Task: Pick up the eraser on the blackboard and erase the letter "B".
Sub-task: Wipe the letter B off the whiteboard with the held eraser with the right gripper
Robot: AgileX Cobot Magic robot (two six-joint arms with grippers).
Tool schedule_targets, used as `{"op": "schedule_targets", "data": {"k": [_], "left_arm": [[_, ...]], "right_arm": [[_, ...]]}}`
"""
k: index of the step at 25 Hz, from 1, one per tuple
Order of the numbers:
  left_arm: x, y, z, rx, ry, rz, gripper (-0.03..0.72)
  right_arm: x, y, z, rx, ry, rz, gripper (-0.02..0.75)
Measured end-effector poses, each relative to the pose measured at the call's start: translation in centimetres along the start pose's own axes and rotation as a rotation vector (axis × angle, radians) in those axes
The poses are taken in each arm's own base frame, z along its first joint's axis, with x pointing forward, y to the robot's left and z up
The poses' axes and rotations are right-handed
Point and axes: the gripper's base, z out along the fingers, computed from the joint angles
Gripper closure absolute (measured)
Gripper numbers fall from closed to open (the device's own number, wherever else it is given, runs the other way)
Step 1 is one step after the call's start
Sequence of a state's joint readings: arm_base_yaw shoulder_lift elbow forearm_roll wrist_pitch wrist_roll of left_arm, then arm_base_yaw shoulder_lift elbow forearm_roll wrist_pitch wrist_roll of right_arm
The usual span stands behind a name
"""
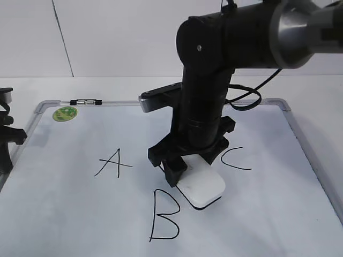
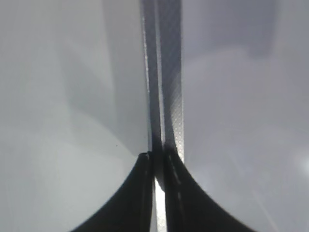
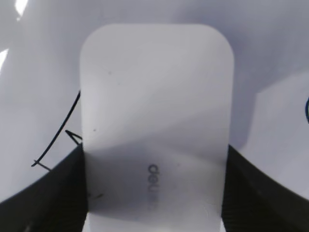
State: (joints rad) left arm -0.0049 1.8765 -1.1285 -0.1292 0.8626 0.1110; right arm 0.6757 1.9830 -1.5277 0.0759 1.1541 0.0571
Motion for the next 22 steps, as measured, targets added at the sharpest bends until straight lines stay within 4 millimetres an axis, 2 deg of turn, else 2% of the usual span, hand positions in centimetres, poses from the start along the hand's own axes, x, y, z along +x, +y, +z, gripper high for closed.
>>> {"op": "schedule_targets", "data": {"k": [9, 22], "left_arm": [[0.0, 0.0, 0.0, 0.0, 0.0, 0.0, 0.666], [0.0, 0.0, 0.0, 0.0, -0.002, 0.0, 0.666]], "right_arm": [[-1.5, -0.2, 3.5, 0.004, -0.035, -0.038, 0.22], [-1.8, 0.5, 3.9, -0.081, -0.033, -0.151, 0.22]]}}
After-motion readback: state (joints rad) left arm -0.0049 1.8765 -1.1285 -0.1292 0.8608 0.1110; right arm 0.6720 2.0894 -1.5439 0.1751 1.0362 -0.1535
